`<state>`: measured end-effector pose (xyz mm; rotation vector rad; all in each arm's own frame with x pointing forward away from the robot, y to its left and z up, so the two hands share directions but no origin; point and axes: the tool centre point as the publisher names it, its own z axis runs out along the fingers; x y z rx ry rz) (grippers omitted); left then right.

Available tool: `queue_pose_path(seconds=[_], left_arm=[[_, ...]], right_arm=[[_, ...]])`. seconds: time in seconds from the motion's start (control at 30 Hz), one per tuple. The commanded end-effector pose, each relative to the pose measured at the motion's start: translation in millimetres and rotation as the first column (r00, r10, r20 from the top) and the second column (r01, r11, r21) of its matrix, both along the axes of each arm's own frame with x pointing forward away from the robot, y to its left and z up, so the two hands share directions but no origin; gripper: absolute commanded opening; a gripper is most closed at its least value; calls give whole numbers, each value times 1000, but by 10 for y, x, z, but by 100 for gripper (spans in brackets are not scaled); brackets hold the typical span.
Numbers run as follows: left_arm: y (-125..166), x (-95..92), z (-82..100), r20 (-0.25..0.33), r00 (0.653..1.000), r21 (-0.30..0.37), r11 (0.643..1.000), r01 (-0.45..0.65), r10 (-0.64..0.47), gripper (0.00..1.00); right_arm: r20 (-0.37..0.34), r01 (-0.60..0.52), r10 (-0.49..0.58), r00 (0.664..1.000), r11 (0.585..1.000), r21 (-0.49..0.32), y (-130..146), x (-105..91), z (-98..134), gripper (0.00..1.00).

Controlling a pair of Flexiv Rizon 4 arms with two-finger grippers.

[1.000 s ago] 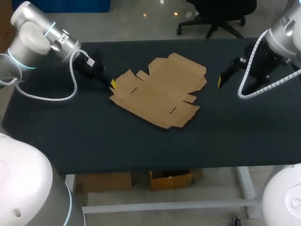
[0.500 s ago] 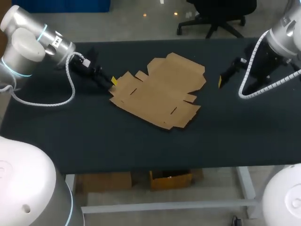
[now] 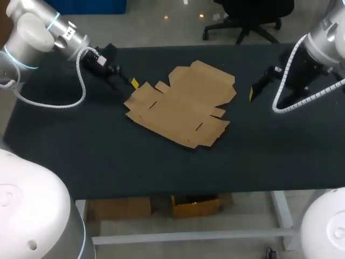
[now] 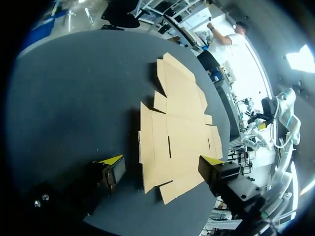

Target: Assemble the packaging by folding the flat box into shape, placing the metal phone stand inside, and closing the box properly

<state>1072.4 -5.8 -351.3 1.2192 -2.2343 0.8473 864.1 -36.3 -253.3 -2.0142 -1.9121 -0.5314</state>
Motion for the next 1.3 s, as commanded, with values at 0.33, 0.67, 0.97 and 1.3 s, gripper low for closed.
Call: queue_pose_path(seconds=[0.33,0.67,0.97,1.3], left_arm=[[-88,231,-202,-157,968,131,968,216,-195,98],[-148,217,-311,-166,964,180,955,235,-206,79],[-179,102,-405,-173,960,182,951,251,-221,45],[-195,30,-455,-154,971,165,964,208,-184,0]], right_arm=[[-13,8,-8,1000,1000,-3,-1,5,-16,100],[-15,18,-18,1000,1000,-7,-13,-23,-16,100],[-21,18,-18,1000,1000,-8,-7,-6,-32,100],[-24,18,-18,1000,1000,-4,-6,-12,-51,100]])
